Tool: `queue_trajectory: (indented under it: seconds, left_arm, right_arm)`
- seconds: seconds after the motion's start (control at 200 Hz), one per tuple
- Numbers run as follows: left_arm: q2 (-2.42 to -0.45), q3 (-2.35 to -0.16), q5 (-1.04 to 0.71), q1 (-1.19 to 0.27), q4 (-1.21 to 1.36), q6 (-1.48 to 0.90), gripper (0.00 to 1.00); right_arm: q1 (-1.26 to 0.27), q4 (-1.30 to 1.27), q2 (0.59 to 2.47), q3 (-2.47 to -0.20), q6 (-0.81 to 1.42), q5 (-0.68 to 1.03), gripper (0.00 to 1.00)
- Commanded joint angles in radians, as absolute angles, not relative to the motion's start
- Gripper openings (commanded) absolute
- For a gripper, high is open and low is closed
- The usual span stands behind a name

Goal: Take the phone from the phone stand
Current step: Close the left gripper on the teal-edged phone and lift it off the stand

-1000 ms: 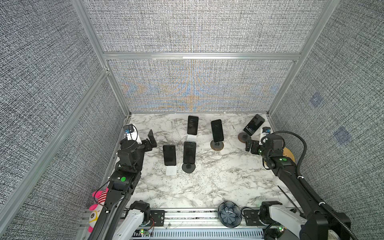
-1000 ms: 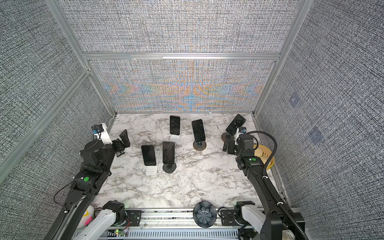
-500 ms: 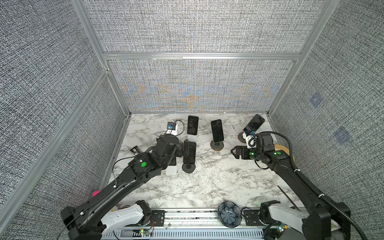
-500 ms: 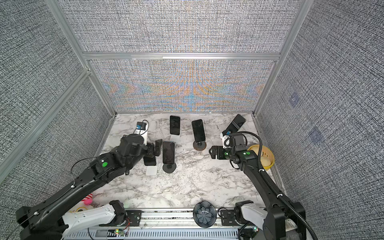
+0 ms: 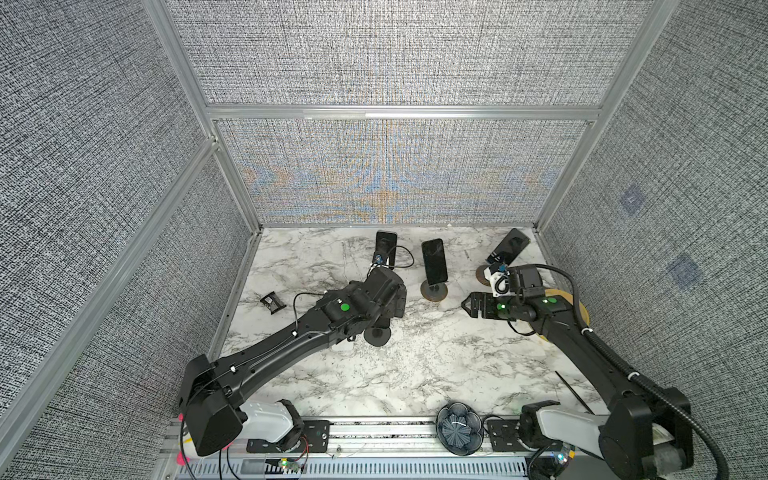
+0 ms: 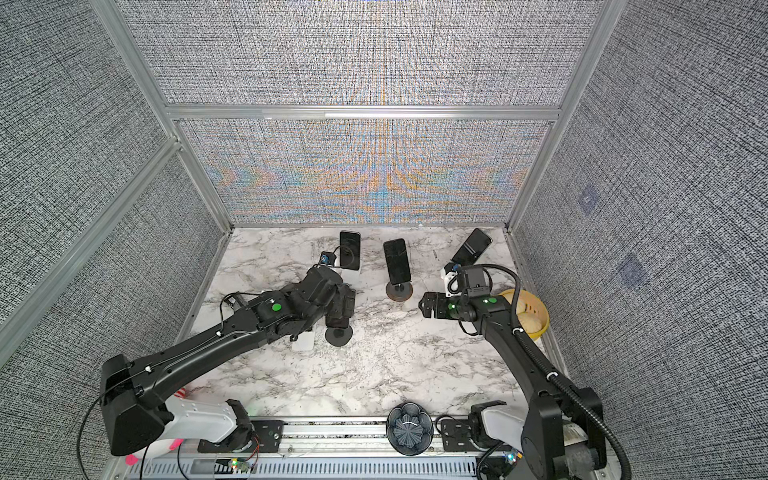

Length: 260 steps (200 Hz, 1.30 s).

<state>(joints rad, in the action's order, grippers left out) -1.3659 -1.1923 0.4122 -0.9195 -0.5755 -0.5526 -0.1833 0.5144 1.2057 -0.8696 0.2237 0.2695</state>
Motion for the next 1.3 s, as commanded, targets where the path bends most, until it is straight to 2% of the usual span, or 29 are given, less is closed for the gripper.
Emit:
queue_trajectory:
  seconds: [0.0, 0.27, 0.835, 1.295]
  left_arm:
    - [-1.384, -1.185, 0.423, -0.907, -0.574, -0.589, 0.99]
    - [-1.448, -1.144, 0.381, -0.873, -0.484, -0.620, 0.99]
    - [-1.528, -1.115, 0.361, -0.847, -0.468, -0.695, 0.99]
    - [-1.570, -1.124, 0.367, -0.839, -0.491, -0.695, 0.91]
  right_arm:
    - [-0.181, 0.528, 1.206, -0.876, 0.216, 0.277, 0.97]
    - [-0.173, 0.520, 1.206, -0.863, 0.216, 0.268, 0.96]
    - [-0.140, 0.535, 1.204, -0.857, 0.210, 0.263, 0.95]
    - [-0.132, 0.505, 1.236, -0.839, 0.209, 0.270, 0.95]
